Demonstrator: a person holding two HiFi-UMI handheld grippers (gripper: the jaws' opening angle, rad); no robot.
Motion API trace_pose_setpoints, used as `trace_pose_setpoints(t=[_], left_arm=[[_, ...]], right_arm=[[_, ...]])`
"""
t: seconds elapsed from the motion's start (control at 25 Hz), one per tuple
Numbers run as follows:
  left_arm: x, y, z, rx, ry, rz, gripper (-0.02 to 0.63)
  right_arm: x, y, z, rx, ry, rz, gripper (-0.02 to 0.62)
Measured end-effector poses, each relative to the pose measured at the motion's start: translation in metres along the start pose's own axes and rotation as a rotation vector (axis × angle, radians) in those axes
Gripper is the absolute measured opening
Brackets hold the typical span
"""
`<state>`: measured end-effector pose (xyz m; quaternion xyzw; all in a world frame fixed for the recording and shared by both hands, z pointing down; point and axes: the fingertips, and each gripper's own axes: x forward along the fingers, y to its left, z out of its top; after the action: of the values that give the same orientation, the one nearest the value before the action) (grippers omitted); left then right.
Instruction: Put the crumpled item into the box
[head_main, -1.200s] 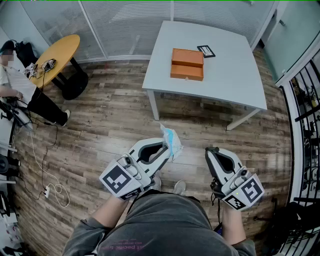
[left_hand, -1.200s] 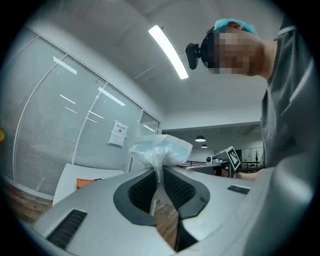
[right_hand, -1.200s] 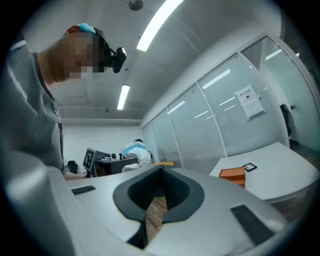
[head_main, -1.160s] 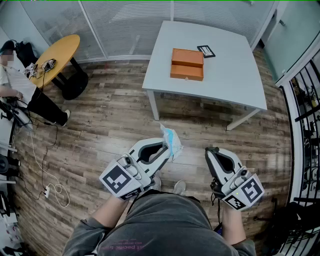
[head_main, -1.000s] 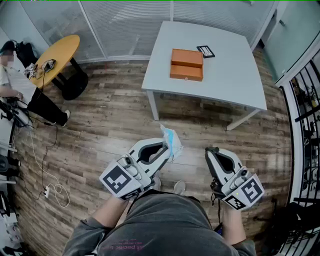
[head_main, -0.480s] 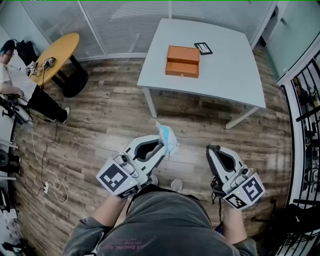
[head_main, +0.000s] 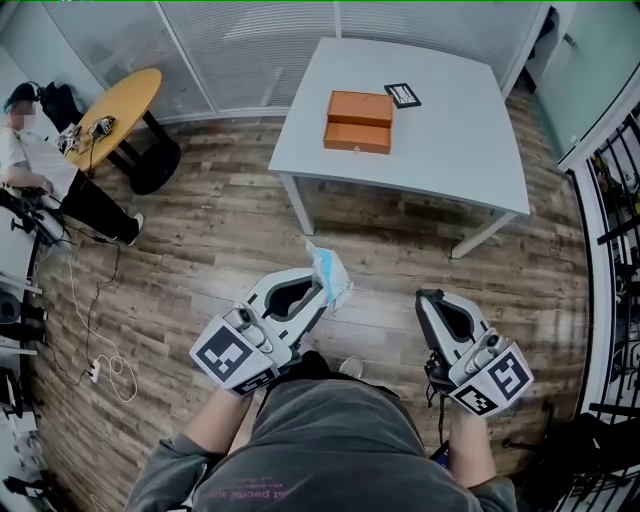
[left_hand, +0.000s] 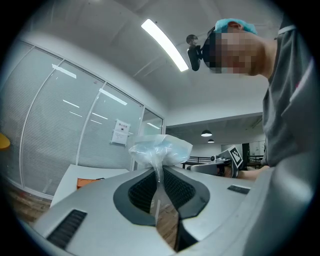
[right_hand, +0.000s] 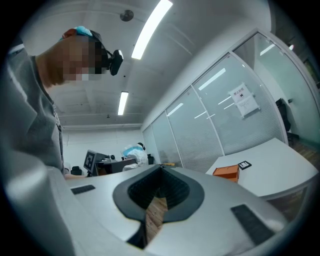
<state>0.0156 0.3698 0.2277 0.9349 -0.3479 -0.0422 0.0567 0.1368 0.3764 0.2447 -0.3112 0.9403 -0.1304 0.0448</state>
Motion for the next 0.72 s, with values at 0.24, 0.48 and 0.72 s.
trace_pose_setpoints(t=[0.24,0.48,0.72], left_arm=[[0.014,0.005,-0.002,0.001,-0.005,0.017,0.052],[0.024,0.023,-0.008,-0.011,0.003,0.043,0.052],[0.040,0.045,-0.012,-0.014,0.005,0.043,0.052]], right_arm=[[-0.003,-0.020,0.002,0.008,-0.007,0.000,0.005],[0.007,-0.038,0.004,0.011,-0.012,0.002,0.005],[0.024,-0.058,0.000,0.014,0.005,0.001,0.005]])
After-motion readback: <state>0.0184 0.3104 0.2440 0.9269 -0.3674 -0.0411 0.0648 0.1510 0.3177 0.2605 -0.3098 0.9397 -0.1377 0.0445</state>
